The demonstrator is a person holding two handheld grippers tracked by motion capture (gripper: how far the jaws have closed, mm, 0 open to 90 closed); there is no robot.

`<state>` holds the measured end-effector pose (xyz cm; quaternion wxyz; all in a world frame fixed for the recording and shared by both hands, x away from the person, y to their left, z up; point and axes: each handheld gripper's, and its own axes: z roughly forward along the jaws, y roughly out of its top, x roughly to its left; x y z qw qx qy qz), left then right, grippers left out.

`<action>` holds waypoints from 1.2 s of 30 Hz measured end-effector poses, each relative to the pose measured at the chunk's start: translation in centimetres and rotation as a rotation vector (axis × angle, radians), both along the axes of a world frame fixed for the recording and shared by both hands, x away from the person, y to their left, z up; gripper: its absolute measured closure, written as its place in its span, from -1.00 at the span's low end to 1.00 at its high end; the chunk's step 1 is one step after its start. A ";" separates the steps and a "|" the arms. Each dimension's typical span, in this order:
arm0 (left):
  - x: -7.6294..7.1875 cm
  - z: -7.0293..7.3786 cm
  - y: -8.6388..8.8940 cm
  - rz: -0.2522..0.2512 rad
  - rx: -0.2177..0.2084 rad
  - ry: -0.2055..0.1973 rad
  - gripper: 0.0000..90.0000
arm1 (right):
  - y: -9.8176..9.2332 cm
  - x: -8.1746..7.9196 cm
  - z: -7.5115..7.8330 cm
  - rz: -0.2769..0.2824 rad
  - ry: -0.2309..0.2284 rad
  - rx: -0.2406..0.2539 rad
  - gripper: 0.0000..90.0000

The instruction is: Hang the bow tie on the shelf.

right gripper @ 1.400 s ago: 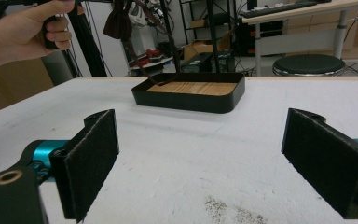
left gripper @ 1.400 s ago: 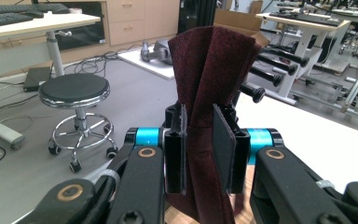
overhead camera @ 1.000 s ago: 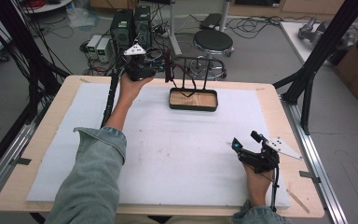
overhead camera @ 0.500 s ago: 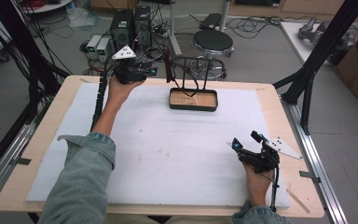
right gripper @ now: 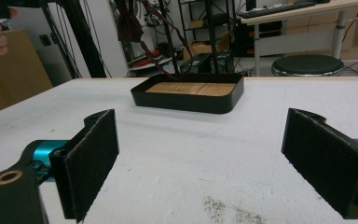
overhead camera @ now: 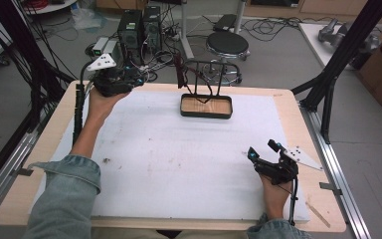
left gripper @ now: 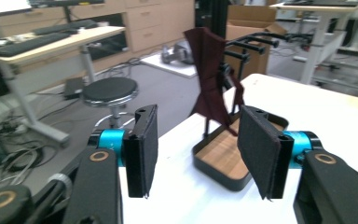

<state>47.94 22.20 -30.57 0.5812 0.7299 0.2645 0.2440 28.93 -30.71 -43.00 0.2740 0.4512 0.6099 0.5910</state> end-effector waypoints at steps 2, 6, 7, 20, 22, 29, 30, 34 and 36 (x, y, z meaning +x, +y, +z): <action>-0.6 0.1 0.9 0.009 -0.010 0.002 -0.04 | 0.0 0.0 0.0 -0.003 0.000 0.002 -0.78; -1.9 0.4 2.7 0.036 -0.024 -0.011 -0.08 | 0.0 0.0 0.0 -0.005 0.003 0.006 -0.78; -2.1 0.4 3.0 0.039 -0.025 -0.015 -0.09 | 0.0 0.0 0.0 -0.006 0.003 0.006 -0.78; -6.0 -0.2 5.7 0.057 -0.042 -0.027 -0.21 | -0.1 0.0 0.0 -0.007 0.006 0.011 -0.78; -6.8 -0.2 6.0 0.064 -0.053 -0.033 -0.29 | -0.1 0.0 0.0 -0.008 0.010 0.009 -0.78; -10.0 -0.6 7.0 0.064 -0.059 -0.047 -0.33 | -0.1 0.0 0.0 -0.008 0.008 0.006 -0.78; -10.3 -0.7 7.1 0.065 -0.059 -0.048 -0.34 | -0.1 0.0 0.0 -0.008 0.007 0.004 -0.78; -11.6 -1.2 7.7 0.073 -0.058 -0.047 -0.38 | -0.1 0.0 0.0 -0.009 0.008 0.005 -0.78; -12.2 -1.5 8.1 0.080 -0.057 -0.046 -0.40 | -0.1 0.0 0.0 -0.009 0.009 0.005 -0.78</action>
